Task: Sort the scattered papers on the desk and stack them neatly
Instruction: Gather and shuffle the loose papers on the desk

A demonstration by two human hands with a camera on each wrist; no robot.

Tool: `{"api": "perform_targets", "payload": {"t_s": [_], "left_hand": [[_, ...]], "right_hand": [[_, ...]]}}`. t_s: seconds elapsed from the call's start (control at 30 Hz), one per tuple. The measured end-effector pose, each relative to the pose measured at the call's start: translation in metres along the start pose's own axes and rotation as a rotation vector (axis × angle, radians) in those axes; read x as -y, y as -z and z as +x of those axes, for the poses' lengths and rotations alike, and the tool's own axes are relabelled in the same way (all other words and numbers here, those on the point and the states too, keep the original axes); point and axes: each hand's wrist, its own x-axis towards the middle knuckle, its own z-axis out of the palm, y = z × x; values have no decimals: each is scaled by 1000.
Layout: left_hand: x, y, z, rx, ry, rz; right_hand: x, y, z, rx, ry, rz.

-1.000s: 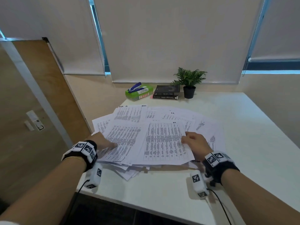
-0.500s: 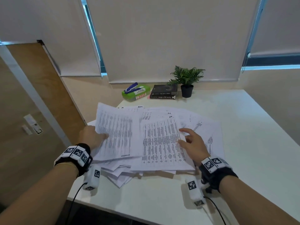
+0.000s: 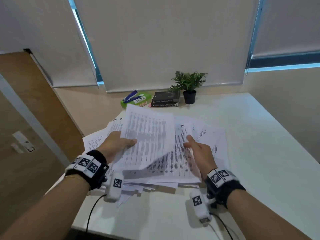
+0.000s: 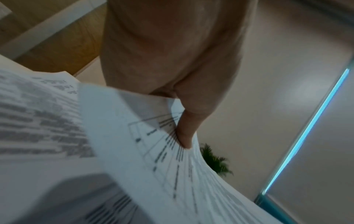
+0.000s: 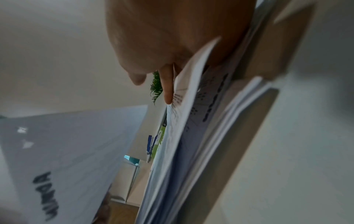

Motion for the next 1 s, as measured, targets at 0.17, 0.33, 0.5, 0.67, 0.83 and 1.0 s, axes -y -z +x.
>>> {"api": "perform_targets", "payload": {"t_s": [0.17, 0.33, 0.5, 0.67, 0.83, 1.0], "left_hand": [[34, -18, 19, 77, 63, 149], [31, -21, 17, -46, 66, 194], [41, 48, 15, -284, 142, 721], [91, 114, 31, -291, 372, 850], [72, 102, 4, -402, 281, 734], [52, 87, -2, -534, 87, 710]], "right_hand": [[-7, 1, 9, 89, 11, -43], [-31, 1, 25, 181, 23, -62], [-26, 1, 23, 118, 77, -151], [-18, 5, 17, 62, 152, -193], [-15, 6, 15, 12, 154, -147], [-18, 6, 16, -50, 150, -145]]}}
